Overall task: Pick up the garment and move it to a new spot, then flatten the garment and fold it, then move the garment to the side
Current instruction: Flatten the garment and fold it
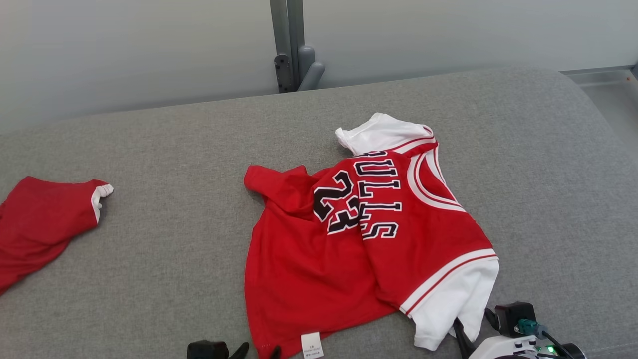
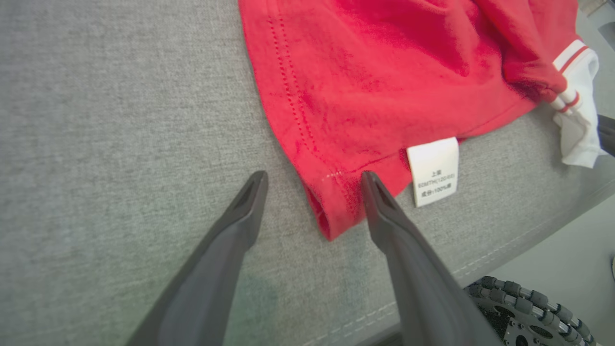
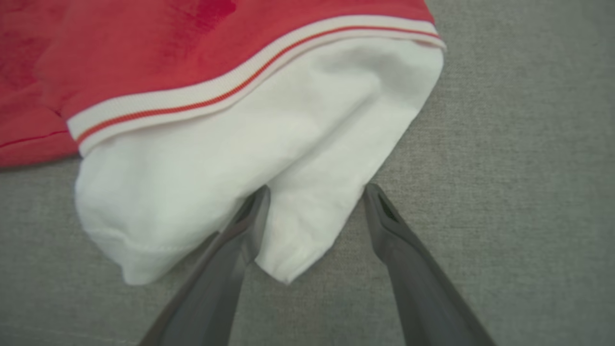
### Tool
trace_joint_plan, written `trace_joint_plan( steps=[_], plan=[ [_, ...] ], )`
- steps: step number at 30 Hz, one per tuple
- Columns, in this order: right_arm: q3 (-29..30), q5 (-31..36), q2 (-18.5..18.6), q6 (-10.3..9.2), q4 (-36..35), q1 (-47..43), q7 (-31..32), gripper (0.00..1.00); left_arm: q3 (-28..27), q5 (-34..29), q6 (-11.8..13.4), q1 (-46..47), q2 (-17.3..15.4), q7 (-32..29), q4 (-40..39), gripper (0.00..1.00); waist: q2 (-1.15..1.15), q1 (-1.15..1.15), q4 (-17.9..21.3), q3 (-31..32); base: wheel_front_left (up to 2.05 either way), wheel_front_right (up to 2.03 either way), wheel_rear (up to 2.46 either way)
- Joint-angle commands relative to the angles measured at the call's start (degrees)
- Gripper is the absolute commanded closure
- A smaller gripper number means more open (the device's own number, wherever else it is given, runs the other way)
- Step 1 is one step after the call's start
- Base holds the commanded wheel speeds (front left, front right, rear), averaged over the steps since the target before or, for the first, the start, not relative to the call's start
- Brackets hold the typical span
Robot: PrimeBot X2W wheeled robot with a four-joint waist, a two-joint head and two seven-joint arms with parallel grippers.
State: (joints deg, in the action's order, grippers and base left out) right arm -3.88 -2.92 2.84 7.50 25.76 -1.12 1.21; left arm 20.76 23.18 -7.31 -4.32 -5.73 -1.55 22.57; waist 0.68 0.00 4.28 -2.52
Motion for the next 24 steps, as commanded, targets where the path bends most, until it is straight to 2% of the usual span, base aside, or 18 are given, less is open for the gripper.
trace_joint_plan(
  steps=[1, 8, 9, 10, 11, 12, 19, 21, 24],
  plan=[
    [-0.3, 0.0, 0.1, -0.02, 0.7, 0.6, -0.3, 0.00, 0.8, 0.9, -0.2, 0.2, -0.2, -0.7, 0.5, 0.00, -0.68, 0.00, -0.1, -0.1, 0.00, 0.00, 0.00],
    [-0.9, 0.0, 0.1, -0.01, 2.7, 1.9, -1.0, 0.00, 2.7, 4.2, -0.2, 2.3, 0.7, 0.3, 0.4, 0.00, -0.68, 0.00, -0.6, -0.2, 0.00, 0.00, 0.00],
    [-1.0, -0.1, 0.1, -0.01, 3.0, 2.1, -1.0, 0.00, 2.7, 4.3, -0.2, 2.7, 0.9, 0.9, 0.8, 0.22, -0.68, 0.00, -0.6, -0.2, 0.00, 0.00, 0.00],
    [-1.2, -0.4, 0.1, -0.01, 3.4, 2.3, -1.0, 0.36, 2.8, 4.2, -0.2, 3.1, 0.9, 1.5, 1.3, 0.60, -0.68, 0.00, -0.6, -0.1, 0.00, 0.00, 0.00],
    [-1.4, -1.0, 0.1, -0.01, 3.9, 2.5, -1.0, 0.79, 3.2, 4.2, -0.2, 3.4, 1.0, 1.9, 1.6, 0.97, -0.68, 0.00, -0.5, 0.0, 0.00, 0.00, 0.00],
    [-2.1, -2.2, 0.1, -0.01, 4.9, 2.9, -0.8, 1.00, 4.6, 4.7, -0.2, 3.8, 1.0, 1.9, 2.6, 1.00, -0.68, 0.00, -0.1, 0.2, 0.00, 0.00, 0.00],
    [0.8, -6.8, 0.2, -0.05, 3.1, 4.6, -3.5, 1.00, 4.8, 6.6, -0.2, 2.2, -1.3, 2.2, 0.4, 1.00, -0.68, 0.00, 1.1, 0.6, 0.00, 0.00, 0.00],
    [3.0, -8.8, 0.1, -0.05, 0.3, 4.7, -3.8, 1.00, 3.4, 7.8, 0.4, 1.0, -2.4, 1.9, -3.2, 1.00, -0.68, 0.00, 1.5, 0.6, 0.00, 0.00, 0.00],
    [6.5, -12.2, 0.2, -0.05, -7.0, 2.9, -2.0, 1.00, 0.9, 10.8, 0.6, -1.7, -4.5, 0.5, -12.9, 1.00, -0.68, 0.00, 1.8, 0.6, 0.00, 0.00, 0.00]
  ],
)
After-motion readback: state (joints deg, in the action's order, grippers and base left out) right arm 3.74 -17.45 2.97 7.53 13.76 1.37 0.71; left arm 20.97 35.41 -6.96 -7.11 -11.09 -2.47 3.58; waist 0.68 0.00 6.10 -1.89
